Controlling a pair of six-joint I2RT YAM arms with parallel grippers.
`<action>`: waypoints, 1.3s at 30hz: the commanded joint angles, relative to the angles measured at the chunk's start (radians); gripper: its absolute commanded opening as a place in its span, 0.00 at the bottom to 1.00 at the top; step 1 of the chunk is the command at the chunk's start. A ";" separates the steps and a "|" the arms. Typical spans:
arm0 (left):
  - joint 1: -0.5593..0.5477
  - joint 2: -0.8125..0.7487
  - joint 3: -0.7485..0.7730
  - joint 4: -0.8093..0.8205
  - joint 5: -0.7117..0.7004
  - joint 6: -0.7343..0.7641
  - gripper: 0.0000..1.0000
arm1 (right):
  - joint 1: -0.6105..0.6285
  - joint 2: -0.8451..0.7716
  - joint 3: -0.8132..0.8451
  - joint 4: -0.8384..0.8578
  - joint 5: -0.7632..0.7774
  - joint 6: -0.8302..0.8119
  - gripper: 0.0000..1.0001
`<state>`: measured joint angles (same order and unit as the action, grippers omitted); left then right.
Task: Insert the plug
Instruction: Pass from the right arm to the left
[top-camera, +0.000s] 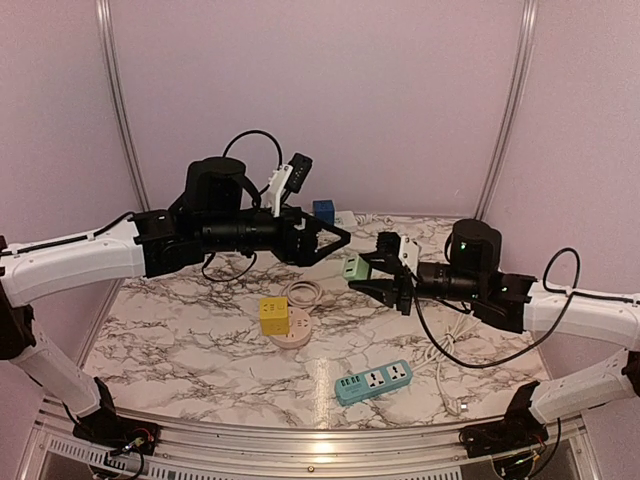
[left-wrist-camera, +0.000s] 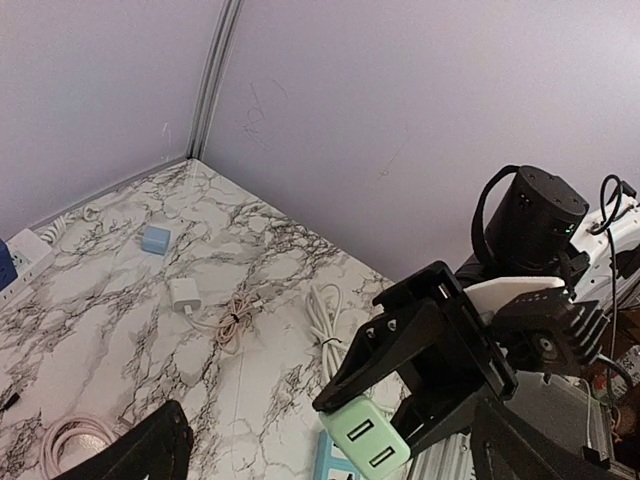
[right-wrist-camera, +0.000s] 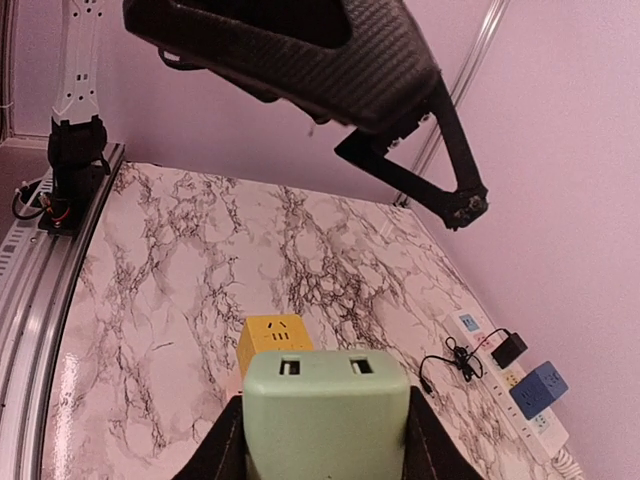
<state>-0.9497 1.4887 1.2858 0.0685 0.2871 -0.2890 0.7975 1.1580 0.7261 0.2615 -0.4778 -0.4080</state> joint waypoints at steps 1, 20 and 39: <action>-0.002 0.039 0.024 -0.004 -0.049 -0.066 0.99 | 0.013 -0.034 -0.002 0.064 0.038 -0.095 0.19; -0.001 0.002 -0.192 0.422 0.233 -0.189 0.99 | 0.013 -0.130 -0.074 0.168 -0.050 -0.114 0.19; -0.001 -0.042 -0.277 0.513 0.307 -0.241 0.99 | 0.014 -0.144 -0.092 0.181 -0.036 -0.125 0.19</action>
<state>-0.9501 1.4845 1.0260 0.5201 0.5648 -0.5171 0.8024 1.0389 0.6216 0.4259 -0.5148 -0.5182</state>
